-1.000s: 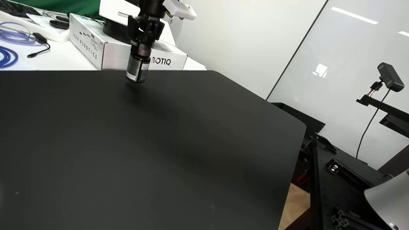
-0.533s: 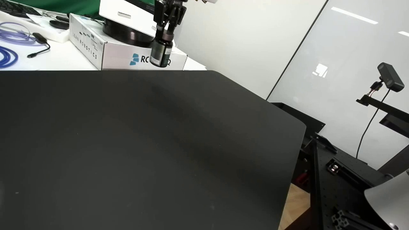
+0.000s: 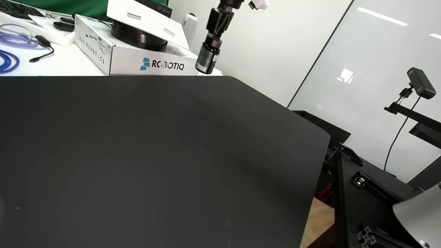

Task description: Move the bottle to the right side of the table

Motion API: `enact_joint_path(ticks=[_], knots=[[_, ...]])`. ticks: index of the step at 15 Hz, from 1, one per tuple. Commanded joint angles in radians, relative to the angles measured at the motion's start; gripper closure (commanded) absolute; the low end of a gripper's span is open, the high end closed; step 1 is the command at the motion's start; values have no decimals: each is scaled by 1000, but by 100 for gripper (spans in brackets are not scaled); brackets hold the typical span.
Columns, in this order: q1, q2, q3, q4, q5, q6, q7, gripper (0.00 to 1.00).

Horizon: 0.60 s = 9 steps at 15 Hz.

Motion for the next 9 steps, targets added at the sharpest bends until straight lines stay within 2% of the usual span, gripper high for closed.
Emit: enact_joint_path(ticks=[1,5,9], knots=[[-59,-162,8,-248,13,54,-67,64],[-125,-280,-8,-476,41,90,-139,64],[-182,-397,-58,-719,53,218,-196,64]])
